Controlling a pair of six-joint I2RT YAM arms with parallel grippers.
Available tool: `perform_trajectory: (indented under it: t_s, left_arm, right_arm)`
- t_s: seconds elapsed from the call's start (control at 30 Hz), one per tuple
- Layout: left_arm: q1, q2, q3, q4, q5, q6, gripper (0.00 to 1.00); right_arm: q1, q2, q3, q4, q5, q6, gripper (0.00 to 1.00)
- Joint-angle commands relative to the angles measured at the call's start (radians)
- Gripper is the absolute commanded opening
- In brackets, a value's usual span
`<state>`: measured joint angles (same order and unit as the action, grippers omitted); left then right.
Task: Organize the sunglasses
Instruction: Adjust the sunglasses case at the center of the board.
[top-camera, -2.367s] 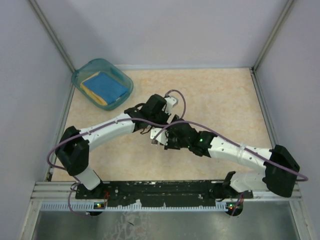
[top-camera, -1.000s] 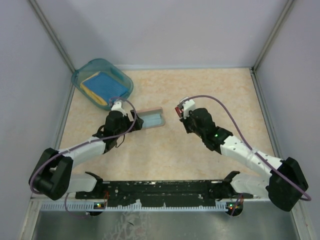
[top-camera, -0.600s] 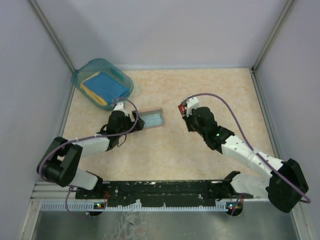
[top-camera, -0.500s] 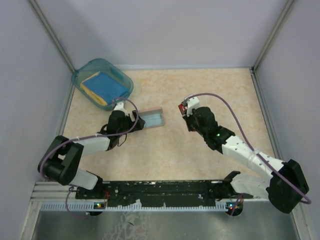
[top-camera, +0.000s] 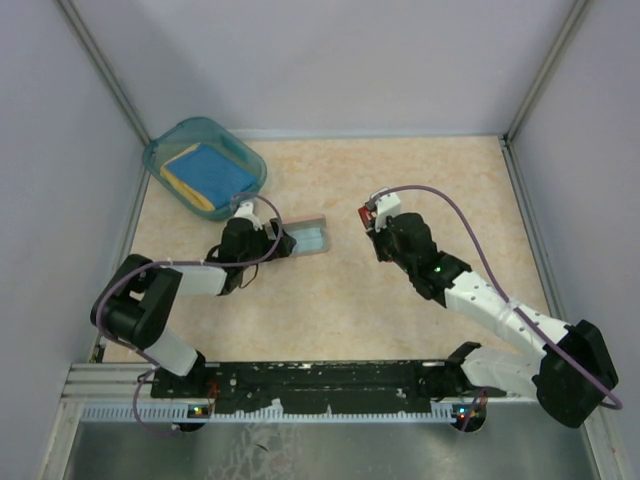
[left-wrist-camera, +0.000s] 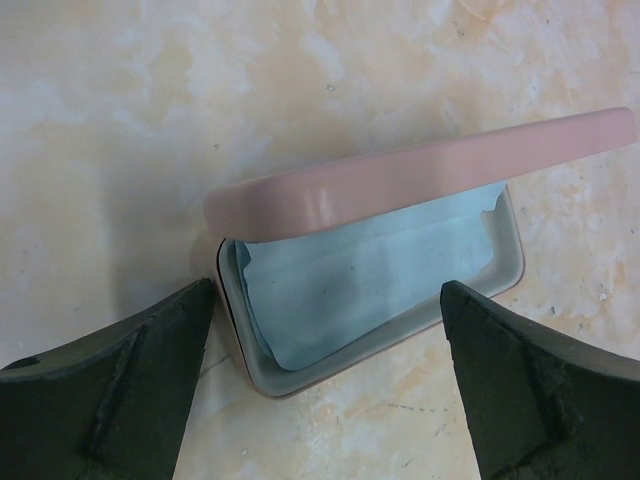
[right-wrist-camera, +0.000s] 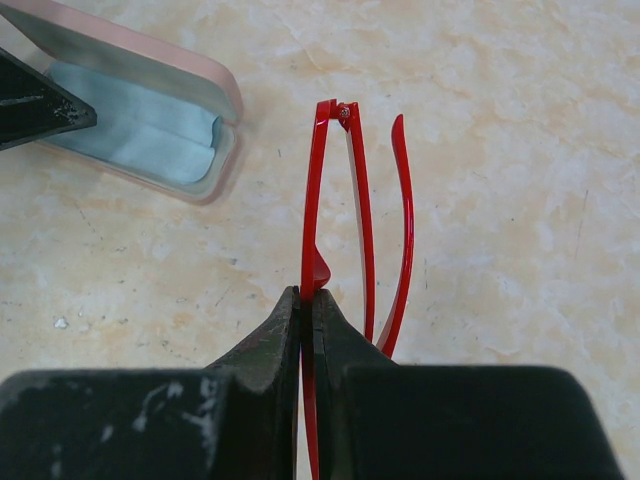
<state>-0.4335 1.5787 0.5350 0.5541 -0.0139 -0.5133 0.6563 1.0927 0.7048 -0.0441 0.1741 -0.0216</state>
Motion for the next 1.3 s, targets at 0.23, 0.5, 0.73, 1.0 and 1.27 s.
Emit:
perform_trajectory:
  t_s: [0.23, 0.5, 0.73, 1.0, 1.27]
  left_arm:
    - [0.009, 0.159, 0.146, 0.07, 0.199, 0.095, 1.0]
    - [0.008, 0.274, 0.247, 0.092, 0.361, 0.135, 1.0]
    - [0.006, 0.335, 0.316, 0.086, 0.458, 0.163, 1.0]
    - [-0.025, 0.393, 0.397, 0.052, 0.515, 0.188, 1.0]
    - [-0.071, 0.433, 0.451, 0.032, 0.532, 0.212, 1.0]
  right_arm:
    - [-0.024, -0.036, 0.002, 0.058, 0.004, -0.004, 0.0]
    - [-0.033, -0.061, -0.002, 0.042, -0.003, -0.005, 0.0]
    - [-0.041, -0.085, 0.0, 0.016, -0.014, 0.001, 0.0]
    - [-0.041, -0.114, 0.006, -0.014, -0.02, 0.011, 0.0]
    - [-0.041, -0.13, 0.027, -0.058, -0.034, 0.035, 0.0]
